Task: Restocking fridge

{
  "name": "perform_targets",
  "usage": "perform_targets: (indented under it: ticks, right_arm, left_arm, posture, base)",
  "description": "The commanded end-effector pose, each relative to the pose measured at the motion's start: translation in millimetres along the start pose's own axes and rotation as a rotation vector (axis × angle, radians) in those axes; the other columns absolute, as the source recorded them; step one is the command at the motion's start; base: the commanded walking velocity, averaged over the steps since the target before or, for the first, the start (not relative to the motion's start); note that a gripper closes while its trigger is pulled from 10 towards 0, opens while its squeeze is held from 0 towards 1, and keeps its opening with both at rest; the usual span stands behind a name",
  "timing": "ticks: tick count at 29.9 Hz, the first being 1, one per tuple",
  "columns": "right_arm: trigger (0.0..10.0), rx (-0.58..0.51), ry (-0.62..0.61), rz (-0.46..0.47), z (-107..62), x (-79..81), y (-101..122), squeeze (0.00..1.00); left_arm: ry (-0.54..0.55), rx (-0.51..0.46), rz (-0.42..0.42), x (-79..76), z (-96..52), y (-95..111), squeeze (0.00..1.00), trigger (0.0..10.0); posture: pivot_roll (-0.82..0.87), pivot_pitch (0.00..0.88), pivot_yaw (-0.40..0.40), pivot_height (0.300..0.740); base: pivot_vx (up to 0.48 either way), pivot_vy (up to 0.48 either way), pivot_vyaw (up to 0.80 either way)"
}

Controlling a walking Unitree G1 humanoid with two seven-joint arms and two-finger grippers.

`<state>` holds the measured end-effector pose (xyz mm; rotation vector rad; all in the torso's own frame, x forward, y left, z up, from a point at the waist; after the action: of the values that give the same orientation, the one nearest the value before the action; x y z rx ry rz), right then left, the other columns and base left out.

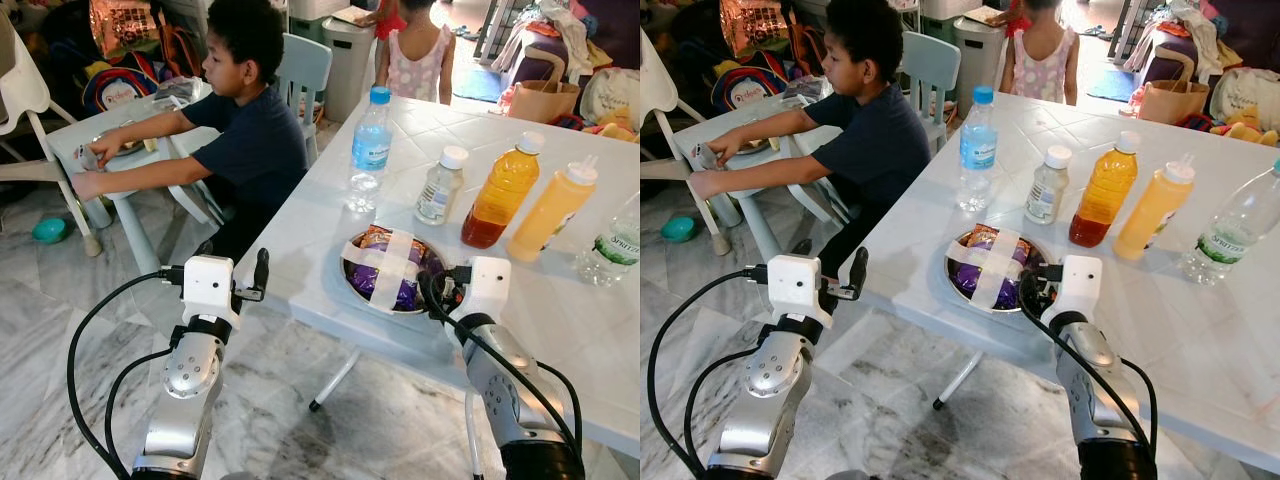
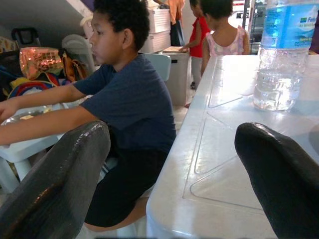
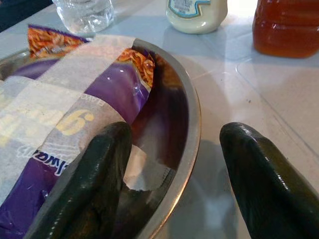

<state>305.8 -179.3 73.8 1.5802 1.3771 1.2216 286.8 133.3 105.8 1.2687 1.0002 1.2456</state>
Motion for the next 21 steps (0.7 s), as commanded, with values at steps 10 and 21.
perform_targets:
  ticks: [10,21]
  right_arm:
    - [0.0,0.153,0.068,0.210,11.1,2.9,-7.2,0.00]
    - [0.0,0.277,0.086,0.258,11.3,-0.5,-14.6,0.00]
  left_arm:
    - [-0.001,0.006,0.008,0.2,0.9,0.4,0.00,10.0]
    - [-0.009,0.009,0.008,-0.5,0.5,-0.1,0.00,10.0]
  posture:
    - [0.03,0.000,-0.005,0.740]
    - [0.03,0.000,-0.002,0.740]
  base:
    - [0.000,0.000,0.00]
    - [0.000,0.000,0.00]
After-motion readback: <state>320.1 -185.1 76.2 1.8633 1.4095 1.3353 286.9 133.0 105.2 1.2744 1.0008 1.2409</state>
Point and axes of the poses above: a point about 5 cm out from each wrist's last joint towards the gripper, its own z axis pointing out of the wrist towards the gripper, its own y axis along the axis of the wrist's last joint, x = y × z, the point moved 2 cm from there along z, pointing out of the wrist towards the gripper, and after that the axes turned 2 degrees about z, right-handed, at the moved point
